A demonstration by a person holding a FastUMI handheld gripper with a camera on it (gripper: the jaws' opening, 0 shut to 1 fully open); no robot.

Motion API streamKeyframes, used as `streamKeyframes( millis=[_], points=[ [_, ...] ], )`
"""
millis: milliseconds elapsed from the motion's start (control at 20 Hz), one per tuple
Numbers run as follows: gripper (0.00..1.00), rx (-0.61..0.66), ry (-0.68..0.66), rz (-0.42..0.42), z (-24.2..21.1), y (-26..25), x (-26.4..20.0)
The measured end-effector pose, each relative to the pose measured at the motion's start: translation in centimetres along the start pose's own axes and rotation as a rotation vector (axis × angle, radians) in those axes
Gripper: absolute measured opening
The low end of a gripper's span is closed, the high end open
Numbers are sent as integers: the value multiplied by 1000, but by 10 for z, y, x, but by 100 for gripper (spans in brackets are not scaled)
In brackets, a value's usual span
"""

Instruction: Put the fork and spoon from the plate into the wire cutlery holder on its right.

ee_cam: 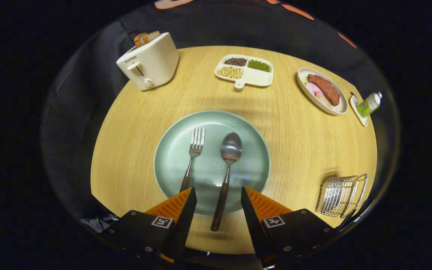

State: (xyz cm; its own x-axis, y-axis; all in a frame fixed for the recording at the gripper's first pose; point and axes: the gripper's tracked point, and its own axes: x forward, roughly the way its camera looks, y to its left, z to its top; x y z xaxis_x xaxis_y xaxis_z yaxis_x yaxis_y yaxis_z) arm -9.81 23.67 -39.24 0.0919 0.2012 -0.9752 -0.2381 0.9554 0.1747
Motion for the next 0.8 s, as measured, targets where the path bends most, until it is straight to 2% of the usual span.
streamKeyframes(
  millis=[50, 250, 500, 550, 600, 700, 800],
  points=[
    [72, 12, 30, -5, -3, 0, 7],
    [59, 36, 93, -54, -8, -9, 23],
    [36, 111, 177, -60, -23, -7, 39],
    [32, 120, 168, -69, -20, -10, 40],
    [24, 124, 161, -78, -20, -11, 42],
    [13, 144, 141, -62, -15, -10, 43],
    [9, 154, 128, -52, -15, -12, 41]
  ],
)
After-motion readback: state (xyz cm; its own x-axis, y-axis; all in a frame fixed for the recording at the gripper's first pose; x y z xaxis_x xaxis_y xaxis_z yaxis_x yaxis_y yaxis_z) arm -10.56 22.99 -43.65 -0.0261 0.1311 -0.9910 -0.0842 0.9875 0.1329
